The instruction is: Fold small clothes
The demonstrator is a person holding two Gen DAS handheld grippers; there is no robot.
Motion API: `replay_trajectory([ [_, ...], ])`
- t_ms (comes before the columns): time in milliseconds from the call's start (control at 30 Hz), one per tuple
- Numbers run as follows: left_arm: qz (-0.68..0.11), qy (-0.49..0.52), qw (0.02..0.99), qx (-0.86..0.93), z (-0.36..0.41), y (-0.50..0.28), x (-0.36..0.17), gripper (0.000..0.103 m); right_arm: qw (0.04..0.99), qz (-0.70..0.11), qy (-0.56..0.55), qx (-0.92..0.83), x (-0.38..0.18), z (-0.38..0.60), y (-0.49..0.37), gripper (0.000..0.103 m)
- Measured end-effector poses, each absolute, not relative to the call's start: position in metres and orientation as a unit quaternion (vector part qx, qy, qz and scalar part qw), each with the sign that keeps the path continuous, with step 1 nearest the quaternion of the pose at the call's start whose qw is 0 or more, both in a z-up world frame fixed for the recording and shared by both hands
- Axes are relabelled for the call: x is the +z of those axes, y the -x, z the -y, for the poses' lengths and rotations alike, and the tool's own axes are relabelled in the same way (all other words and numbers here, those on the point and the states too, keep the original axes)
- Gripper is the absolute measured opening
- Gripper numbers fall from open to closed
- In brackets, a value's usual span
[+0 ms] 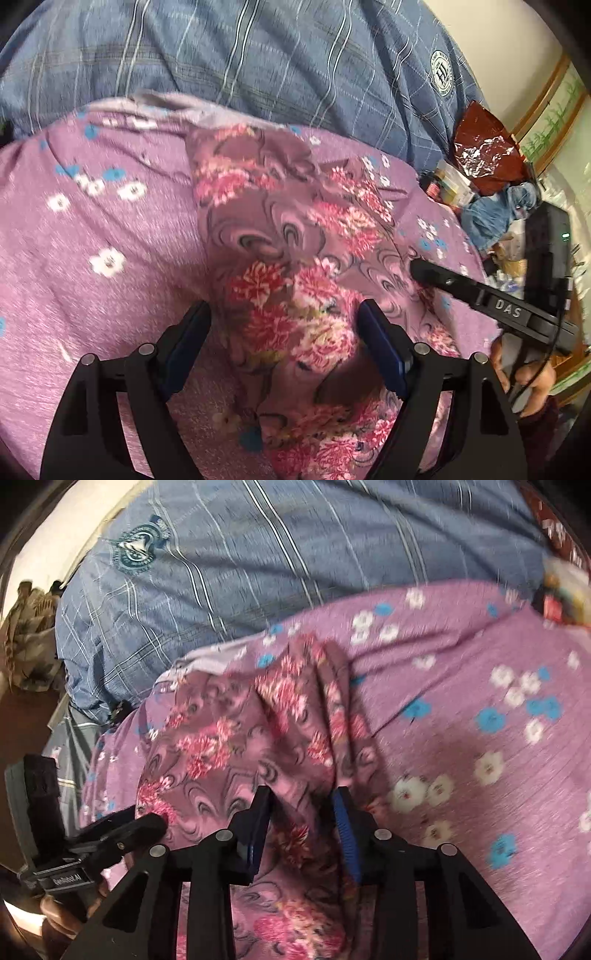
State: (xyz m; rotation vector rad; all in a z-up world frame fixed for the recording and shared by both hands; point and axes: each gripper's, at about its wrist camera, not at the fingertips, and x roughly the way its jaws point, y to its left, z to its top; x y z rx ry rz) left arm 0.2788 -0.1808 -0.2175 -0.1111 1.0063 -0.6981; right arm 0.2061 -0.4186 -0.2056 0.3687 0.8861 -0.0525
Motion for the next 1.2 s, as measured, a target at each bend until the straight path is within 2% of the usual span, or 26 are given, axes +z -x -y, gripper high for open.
replay_trajectory([
  [200, -0.413, 0.008, 0.867, -0.278, 0.179, -0.270, -0.202, 0.082, 0.921, -0.372, -0.114, -0.030, -0.180, 0.393, -0.202, 0.033],
  [333, -0.408, -0.016, 0.876, -0.256, 0.182, -0.270, -0.206, 0.082, 0.897, -0.435, -0.068, -0.051, -0.207, 0.376, -0.226, 0.026],
  [400, -0.413, -0.016, 0.874, -0.254, 0.185, -0.272, -0.212, 0.082, 0.893, -0.444, -0.031, -0.064, -0.219, 0.367, -0.233, 0.026],
  [667, -0.406, -0.019, 0.879, -0.250, 0.185, -0.269, -0.211, 0.082, 0.903, -0.412, 0.052, -0.107, -0.204, 0.344, -0.221, 0.027],
  [1200, -0.404, -0.014, 0.880, -0.249, 0.188, -0.270, -0.215, 0.082, 0.908, -0.393, 0.071, -0.128, -0.194, 0.347, -0.215, 0.028],
])
